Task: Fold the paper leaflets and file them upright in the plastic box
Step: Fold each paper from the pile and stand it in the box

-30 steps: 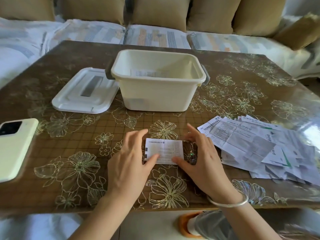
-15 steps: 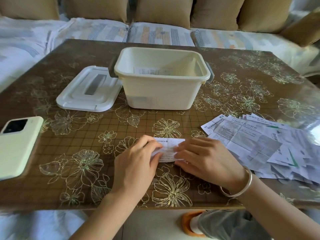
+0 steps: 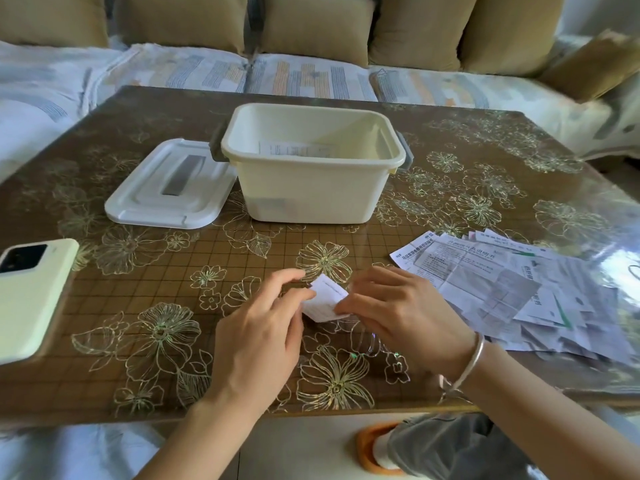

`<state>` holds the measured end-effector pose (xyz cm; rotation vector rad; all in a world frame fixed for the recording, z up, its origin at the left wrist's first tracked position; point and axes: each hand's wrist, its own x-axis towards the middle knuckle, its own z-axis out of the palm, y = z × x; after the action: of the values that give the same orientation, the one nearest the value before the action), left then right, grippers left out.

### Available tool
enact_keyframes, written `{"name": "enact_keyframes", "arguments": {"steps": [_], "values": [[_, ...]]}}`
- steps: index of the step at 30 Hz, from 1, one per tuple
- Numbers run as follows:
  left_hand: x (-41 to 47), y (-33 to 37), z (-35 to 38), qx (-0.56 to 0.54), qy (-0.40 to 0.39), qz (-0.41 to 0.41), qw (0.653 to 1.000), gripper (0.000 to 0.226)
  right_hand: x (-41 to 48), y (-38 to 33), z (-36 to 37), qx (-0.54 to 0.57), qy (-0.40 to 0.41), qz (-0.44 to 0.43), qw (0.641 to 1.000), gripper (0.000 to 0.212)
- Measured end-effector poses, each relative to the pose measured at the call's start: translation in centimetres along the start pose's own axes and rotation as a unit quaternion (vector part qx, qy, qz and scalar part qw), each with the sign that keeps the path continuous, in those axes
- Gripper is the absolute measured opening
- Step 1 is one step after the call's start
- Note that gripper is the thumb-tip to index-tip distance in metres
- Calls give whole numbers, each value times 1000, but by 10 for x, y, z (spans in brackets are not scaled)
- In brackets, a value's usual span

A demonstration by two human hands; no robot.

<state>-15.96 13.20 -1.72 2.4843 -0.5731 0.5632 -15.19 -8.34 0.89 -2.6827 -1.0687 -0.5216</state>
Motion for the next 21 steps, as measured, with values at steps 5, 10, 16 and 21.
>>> {"name": "enact_keyframes", "arguments": {"steps": [5, 10, 16, 21], "values": [[-7, -3, 1, -41, -10, 57, 998, 23, -7, -28, -1, 40, 12, 82, 996, 18], [-7, -6, -1, -24, 23, 40, 999, 25, -5, -48, 7, 88, 87, 193, 973, 33], [-10, -7, -1, -48, 23, -19, 998, 25, 3, -51, 18, 146, 91, 284, 943, 44], [-7, -2, -2, -57, 8, -80, 995, 32, 12, -47, 25, 129, 66, 279, 949, 36]]}}
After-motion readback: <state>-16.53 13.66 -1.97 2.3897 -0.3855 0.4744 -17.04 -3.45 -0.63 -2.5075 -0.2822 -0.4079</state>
